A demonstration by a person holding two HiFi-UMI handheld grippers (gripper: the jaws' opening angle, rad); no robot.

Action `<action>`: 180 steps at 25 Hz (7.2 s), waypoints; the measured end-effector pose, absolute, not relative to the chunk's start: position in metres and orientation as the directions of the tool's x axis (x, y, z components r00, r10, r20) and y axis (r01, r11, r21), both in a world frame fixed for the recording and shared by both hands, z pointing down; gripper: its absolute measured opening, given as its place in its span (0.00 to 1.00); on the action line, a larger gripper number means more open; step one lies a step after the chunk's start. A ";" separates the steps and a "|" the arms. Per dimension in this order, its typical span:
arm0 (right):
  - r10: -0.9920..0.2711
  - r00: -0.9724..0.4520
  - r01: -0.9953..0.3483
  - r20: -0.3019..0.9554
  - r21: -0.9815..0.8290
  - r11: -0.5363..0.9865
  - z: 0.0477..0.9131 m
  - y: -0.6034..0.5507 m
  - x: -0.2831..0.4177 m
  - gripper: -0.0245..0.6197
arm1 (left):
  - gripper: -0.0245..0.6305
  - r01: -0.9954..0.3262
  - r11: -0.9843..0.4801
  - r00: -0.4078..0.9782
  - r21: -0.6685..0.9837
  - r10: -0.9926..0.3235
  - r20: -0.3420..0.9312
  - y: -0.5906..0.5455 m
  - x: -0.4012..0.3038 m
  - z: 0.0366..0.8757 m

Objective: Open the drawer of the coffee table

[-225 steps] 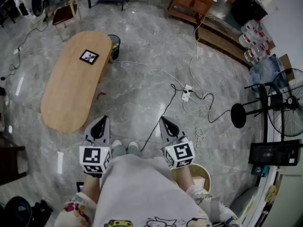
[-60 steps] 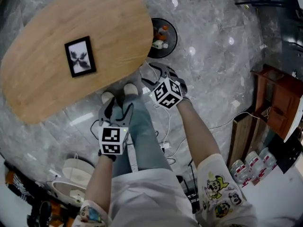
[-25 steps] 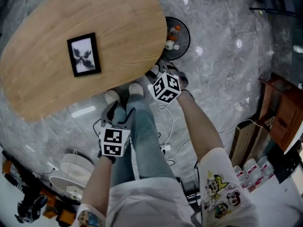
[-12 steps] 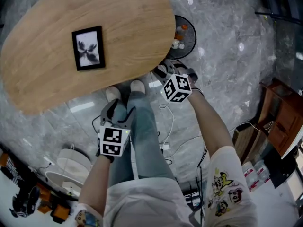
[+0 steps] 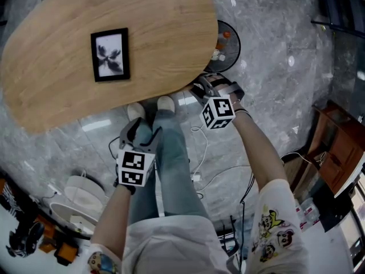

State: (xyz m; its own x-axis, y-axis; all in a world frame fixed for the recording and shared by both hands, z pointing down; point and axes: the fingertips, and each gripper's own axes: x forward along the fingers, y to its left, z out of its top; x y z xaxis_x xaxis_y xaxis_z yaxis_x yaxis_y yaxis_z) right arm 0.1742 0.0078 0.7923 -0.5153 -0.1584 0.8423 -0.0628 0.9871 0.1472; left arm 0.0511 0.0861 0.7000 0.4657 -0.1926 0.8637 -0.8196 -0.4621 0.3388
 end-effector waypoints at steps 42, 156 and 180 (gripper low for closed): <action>-0.106 -0.527 0.080 0.843 0.174 0.982 0.766 0.052 0.168 0.15 | 0.44 -0.822 -0.450 0.473 0.349 -0.198 0.859 0.102 0.037 0.698; -0.764 -0.617 -0.787 0.191 -0.153 0.597 0.178 -0.026 0.064 0.17 | 0.32 -0.855 -0.441 0.509 0.272 -0.814 0.281 0.000 -0.069 0.233; -0.808 -0.548 -0.836 0.216 -0.165 0.523 0.193 0.030 0.099 0.04 | 0.04 -0.853 -0.464 0.517 0.239 -0.817 0.257 0.045 -0.080 0.206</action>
State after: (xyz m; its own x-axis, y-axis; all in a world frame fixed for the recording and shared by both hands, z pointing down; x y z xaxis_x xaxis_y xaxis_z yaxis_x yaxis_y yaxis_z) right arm 0.0988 0.0300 0.1932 -0.5483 -0.8079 0.2162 -0.8361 0.5232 -0.1651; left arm -0.0796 0.0451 0.2063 0.5169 -0.8167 0.2568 -0.8527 -0.4645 0.2392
